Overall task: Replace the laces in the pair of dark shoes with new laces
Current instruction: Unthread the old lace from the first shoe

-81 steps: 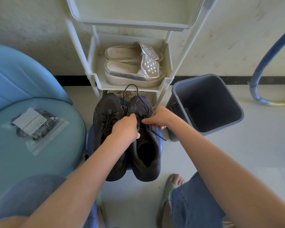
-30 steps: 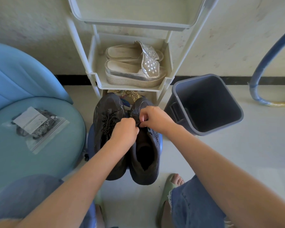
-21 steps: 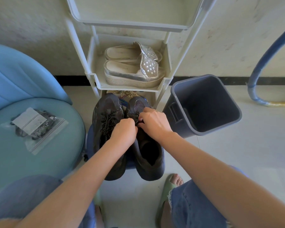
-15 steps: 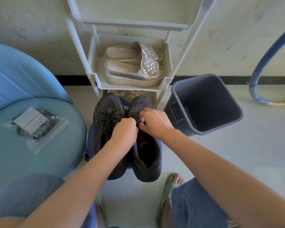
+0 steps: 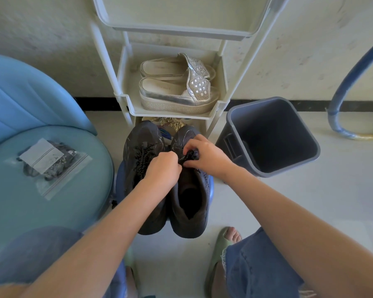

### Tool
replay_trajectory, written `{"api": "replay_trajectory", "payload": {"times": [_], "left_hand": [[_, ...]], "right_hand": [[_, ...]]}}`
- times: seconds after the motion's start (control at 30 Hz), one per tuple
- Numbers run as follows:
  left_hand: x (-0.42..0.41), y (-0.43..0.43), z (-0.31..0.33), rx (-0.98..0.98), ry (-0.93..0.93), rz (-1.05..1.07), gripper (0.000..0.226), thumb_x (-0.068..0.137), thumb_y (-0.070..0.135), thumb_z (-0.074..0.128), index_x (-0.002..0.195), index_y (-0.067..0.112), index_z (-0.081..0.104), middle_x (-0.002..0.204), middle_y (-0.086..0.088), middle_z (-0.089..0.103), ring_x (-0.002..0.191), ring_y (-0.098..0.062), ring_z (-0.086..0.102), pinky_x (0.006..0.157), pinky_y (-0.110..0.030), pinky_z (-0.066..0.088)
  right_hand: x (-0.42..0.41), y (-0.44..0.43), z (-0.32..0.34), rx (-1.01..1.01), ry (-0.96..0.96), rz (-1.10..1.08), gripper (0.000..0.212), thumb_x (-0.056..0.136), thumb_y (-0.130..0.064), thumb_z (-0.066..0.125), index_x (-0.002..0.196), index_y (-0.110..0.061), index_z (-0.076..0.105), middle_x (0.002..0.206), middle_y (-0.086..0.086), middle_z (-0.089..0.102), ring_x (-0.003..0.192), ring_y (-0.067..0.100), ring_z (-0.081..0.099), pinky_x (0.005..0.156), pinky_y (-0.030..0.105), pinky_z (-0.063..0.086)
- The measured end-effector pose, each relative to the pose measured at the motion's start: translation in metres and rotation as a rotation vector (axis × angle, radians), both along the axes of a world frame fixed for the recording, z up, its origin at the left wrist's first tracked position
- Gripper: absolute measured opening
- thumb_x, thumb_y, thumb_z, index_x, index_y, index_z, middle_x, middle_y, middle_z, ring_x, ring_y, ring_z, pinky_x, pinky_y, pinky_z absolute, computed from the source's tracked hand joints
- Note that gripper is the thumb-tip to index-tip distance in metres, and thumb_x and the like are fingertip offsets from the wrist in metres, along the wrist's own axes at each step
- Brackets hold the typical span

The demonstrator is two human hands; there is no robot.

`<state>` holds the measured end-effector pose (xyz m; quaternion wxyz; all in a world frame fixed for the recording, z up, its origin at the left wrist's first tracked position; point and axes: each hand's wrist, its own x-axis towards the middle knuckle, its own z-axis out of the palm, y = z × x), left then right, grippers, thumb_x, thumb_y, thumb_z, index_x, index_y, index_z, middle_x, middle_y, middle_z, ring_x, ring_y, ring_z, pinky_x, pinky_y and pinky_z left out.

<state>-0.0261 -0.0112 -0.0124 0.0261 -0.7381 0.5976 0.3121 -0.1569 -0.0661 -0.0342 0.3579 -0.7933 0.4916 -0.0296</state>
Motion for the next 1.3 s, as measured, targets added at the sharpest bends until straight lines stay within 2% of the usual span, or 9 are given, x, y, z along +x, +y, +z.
{"api": "replay_trajectory", "payload": {"times": [0.17, 0.27, 0.37, 0.43, 0.57, 0.73, 0.83, 1.1, 1.3], "left_hand": [[0.001, 0.002, 0.001, -0.005, -0.017, -0.009, 0.020, 0.096, 0.014, 0.044, 0.098, 0.002, 0.060, 0.088, -0.011, 0.057, 0.074, -0.025, 0.049, 0.067, -0.031, 0.040], [-0.001, 0.000, 0.001, 0.031, -0.014, -0.022, 0.020, 0.095, 0.011, 0.043, 0.099, 0.001, 0.059, 0.086, -0.013, 0.057, 0.073, -0.027, 0.051, 0.067, -0.033, 0.042], [-0.002, -0.001, 0.001, 0.063, 0.010, -0.036, 0.021, 0.096, 0.010, 0.042, 0.101, 0.000, 0.060, 0.086, -0.013, 0.057, 0.071, -0.028, 0.054, 0.067, -0.034, 0.045], [-0.001, -0.002, 0.001, 0.064, 0.005, -0.043, 0.018, 0.096, 0.011, 0.043, 0.094, 0.001, 0.058, 0.087, -0.013, 0.057, 0.071, -0.027, 0.053, 0.067, -0.033, 0.044], [0.001, 0.000, 0.002, 0.044, 0.008, -0.031, 0.015, 0.095, 0.013, 0.045, 0.082, 0.005, 0.049, 0.080, -0.010, 0.052, 0.070, -0.027, 0.050, 0.065, -0.033, 0.040], [-0.001, 0.000, 0.000, 0.023, 0.005, -0.028, 0.015, 0.095, 0.016, 0.046, 0.086, 0.005, 0.052, 0.092, -0.015, 0.059, 0.083, -0.032, 0.058, 0.068, -0.033, 0.041], [-0.001, 0.000, -0.002, 0.002, -0.009, -0.022, 0.022, 0.094, 0.019, 0.049, 0.106, 0.003, 0.059, 0.105, -0.015, 0.061, 0.096, -0.033, 0.060, 0.073, -0.033, 0.042], [-0.002, 0.000, -0.002, -0.016, -0.015, -0.026, 0.023, 0.094, 0.019, 0.048, 0.102, 0.001, 0.059, 0.097, -0.015, 0.061, 0.081, -0.029, 0.055, 0.068, -0.032, 0.039], [-0.003, 0.000, -0.001, 0.003, -0.009, -0.001, 0.022, 0.095, 0.019, 0.047, 0.100, 0.001, 0.059, 0.100, -0.016, 0.062, 0.088, -0.031, 0.059, 0.069, -0.032, 0.040]], "right_hand": [[0.010, -0.002, -0.002, -0.164, 0.128, 0.043, 0.015, 0.087, -0.023, 0.067, 0.091, -0.010, 0.063, 0.101, 0.001, 0.057, 0.093, 0.023, 0.058, 0.076, 0.034, 0.045], [-0.005, -0.010, -0.003, -0.006, 0.036, -0.306, 0.019, 0.090, -0.028, 0.064, 0.091, -0.008, 0.065, 0.090, 0.005, 0.064, 0.083, 0.024, 0.062, 0.081, 0.041, 0.052], [-0.014, -0.014, -0.004, 0.297, -0.241, -0.746, 0.027, 0.097, -0.023, 0.054, 0.099, 0.002, 0.064, 0.073, 0.007, 0.057, 0.066, 0.021, 0.058, 0.081, 0.046, 0.056], [-0.013, -0.014, -0.002, 0.214, -0.257, -0.636, 0.023, 0.096, -0.026, 0.054, 0.102, -0.005, 0.062, 0.085, 0.005, 0.058, 0.078, 0.021, 0.056, 0.081, 0.044, 0.052], [-0.010, -0.011, 0.002, -0.015, -0.061, -0.066, 0.022, 0.081, -0.033, 0.073, 0.096, -0.021, 0.063, 0.108, -0.004, 0.053, 0.106, 0.018, 0.037, 0.085, 0.028, 0.030], [-0.001, -0.005, 0.005, -0.260, 0.043, 0.138, 0.036, 0.080, -0.016, 0.067, 0.114, -0.023, 0.057, 0.122, -0.001, 0.041, 0.111, 0.020, 0.032, 0.102, 0.032, 0.027], [0.003, 0.003, 0.003, -0.389, 0.173, 0.317, 0.030, 0.078, -0.019, 0.062, 0.107, -0.023, 0.057, 0.127, 0.000, 0.040, 0.116, 0.023, 0.031, 0.102, 0.032, 0.023], [0.010, 0.010, -0.002, -0.580, 0.336, 0.344, 0.028, 0.085, -0.028, 0.057, 0.110, -0.017, 0.053, 0.122, 0.002, 0.047, 0.116, 0.024, 0.039, 0.092, 0.031, 0.029], [0.017, 0.017, -0.007, -0.664, 0.452, 0.238, 0.026, 0.088, -0.018, 0.047, 0.108, -0.006, 0.059, 0.117, 0.011, 0.052, 0.115, 0.029, 0.040, 0.092, 0.034, 0.033]]}}
